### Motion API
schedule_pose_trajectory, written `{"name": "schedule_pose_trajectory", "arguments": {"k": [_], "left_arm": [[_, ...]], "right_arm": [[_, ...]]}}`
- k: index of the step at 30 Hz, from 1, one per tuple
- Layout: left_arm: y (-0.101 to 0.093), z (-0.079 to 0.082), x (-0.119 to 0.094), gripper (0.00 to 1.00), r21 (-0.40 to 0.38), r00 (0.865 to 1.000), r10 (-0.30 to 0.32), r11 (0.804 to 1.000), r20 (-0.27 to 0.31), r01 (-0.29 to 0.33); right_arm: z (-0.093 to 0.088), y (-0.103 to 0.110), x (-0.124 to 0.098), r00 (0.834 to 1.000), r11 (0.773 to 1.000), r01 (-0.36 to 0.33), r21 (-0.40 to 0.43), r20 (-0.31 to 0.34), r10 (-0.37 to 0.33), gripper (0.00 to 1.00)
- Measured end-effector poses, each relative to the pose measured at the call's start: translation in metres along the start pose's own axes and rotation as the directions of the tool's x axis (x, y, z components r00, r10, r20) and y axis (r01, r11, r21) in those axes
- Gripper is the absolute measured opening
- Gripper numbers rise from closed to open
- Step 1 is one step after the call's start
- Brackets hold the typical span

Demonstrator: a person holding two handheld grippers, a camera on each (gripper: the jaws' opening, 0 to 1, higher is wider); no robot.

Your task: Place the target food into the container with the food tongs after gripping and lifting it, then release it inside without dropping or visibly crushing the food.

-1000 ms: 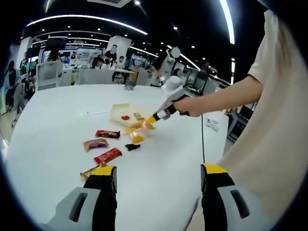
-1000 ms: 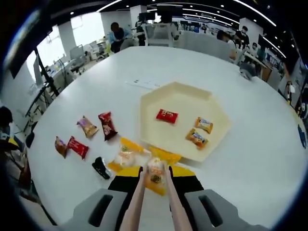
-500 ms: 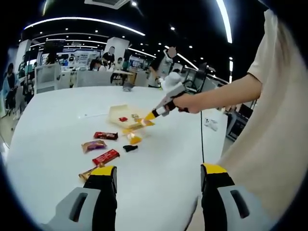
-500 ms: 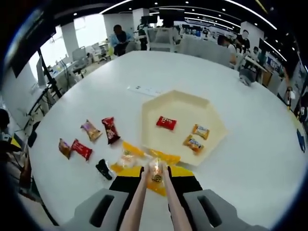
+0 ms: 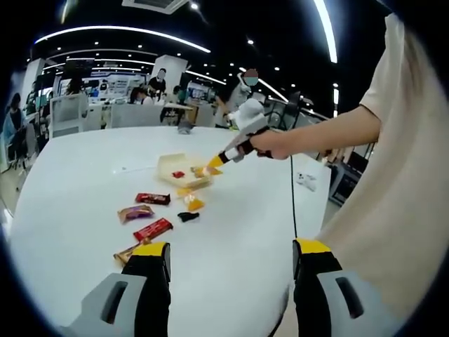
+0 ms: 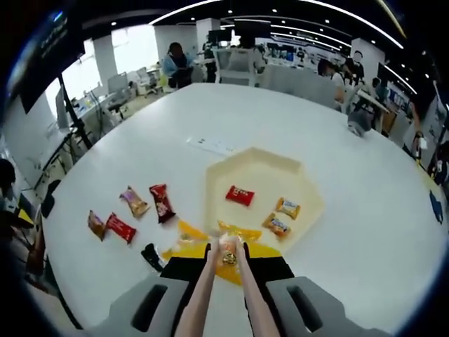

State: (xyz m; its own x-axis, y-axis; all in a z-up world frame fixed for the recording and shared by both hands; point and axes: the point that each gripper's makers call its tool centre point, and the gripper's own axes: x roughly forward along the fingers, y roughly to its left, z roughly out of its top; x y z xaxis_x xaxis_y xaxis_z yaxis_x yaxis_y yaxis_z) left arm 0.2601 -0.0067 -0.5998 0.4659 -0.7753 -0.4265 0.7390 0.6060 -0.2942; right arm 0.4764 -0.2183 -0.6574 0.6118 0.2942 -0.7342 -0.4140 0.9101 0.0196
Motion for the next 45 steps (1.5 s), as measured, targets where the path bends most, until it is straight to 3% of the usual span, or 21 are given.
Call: {"name": "schedule_pose_trajectory", "arguments": {"k": [27, 45], "left_arm": [[0.003, -0.002, 0.000, 0.70, -0.014, 1.000, 0.013, 1.000, -0.003, -0.013], [0.001, -0.002, -0.001, 0.70, -0.016, 1.000, 0.024, 1.000, 0.001, -0.024]], "right_arm": [[0.075, -0.015, -0.011, 0.990, 0.999, 0.022, -0.032, 0.142, -0.017, 0.18], [0.111, -0.032, -0.012, 0.981, 0.998, 0.040, -0.058, 0.193, -0.028, 0.18]]}}
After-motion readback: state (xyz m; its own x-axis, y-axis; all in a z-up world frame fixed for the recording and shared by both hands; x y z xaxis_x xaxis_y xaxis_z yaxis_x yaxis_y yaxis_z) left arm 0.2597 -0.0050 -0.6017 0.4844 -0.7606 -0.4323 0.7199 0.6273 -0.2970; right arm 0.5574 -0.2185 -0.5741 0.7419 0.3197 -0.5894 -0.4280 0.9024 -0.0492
